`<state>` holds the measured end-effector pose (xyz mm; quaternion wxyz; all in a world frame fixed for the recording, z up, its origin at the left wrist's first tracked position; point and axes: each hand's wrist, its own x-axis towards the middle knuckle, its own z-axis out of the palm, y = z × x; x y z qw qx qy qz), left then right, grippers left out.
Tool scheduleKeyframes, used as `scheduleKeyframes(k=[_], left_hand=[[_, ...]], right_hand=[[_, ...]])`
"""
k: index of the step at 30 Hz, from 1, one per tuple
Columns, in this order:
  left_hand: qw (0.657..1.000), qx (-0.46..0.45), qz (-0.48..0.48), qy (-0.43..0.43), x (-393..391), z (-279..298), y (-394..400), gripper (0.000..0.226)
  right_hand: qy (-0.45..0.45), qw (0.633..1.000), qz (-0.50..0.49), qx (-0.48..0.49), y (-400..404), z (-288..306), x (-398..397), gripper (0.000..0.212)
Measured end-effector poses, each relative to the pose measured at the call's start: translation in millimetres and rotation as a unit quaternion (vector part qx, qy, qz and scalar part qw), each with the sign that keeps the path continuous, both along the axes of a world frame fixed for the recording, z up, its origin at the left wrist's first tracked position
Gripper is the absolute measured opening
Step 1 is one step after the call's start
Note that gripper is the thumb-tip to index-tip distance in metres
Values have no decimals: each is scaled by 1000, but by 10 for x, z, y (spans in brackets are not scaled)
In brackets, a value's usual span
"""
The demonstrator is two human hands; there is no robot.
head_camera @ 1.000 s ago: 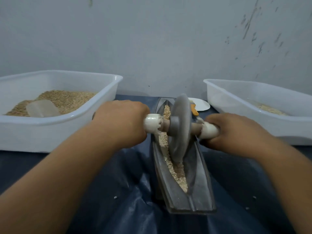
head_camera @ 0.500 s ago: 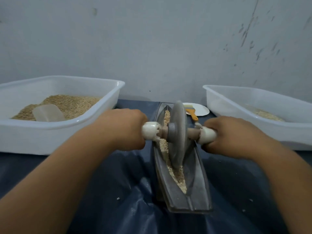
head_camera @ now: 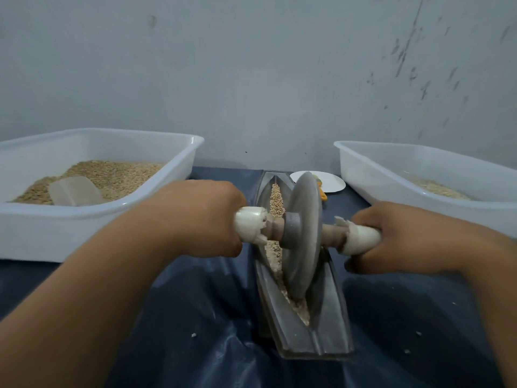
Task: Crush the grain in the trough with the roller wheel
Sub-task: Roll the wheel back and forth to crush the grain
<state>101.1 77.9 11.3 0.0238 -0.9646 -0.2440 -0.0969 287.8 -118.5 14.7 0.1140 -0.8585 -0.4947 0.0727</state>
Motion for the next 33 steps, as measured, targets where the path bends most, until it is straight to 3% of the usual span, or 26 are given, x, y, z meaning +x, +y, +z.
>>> scheduleKeyframes(k=[3,5,8,11,14,16,21,23,25,27,31,33], left_hand=[[997,55,23,-43,74,-55,-7,14],[998,34,35,-36,88,-62,8,13],[1000,-11,18,10,17,-14,19,16],[1000,11,2,0,-16,-5,-14,17],[997,57,21,-37,73,-50,-8,15],[999,34,29,-25,88,-50,12,14],[1000,-14,6,10,-19,-11,18,19],[1000,20,17,-17,27,-46,7,18],[997,49,34,-44,88,-63,-3,14],[998,30,34,-32,86,-54,1,13],[1000,-21,12,20,-59,10,6,22],[1000,-8,13,6,-49,-4,-9,23]], right_hand=[[-95,993,-22,71,136,-116,-7,20],[-176,979,-29,94,225,-129,-27,18],[-90,996,-10,20,93,-43,18,21],[5,1000,-3,-8,-37,-4,-1,33],[-99,993,-23,57,117,-97,9,21],[-158,984,-27,74,193,-92,-6,16],[-11,1000,-4,-11,-33,5,13,30],[-38,999,-10,24,11,-52,-4,26],[-125,989,-31,68,149,-103,1,18],[-154,984,-35,76,202,-95,-10,16],[-6,1000,-1,-15,-51,25,3,29],[6,1000,-3,-3,-83,11,-20,35]])
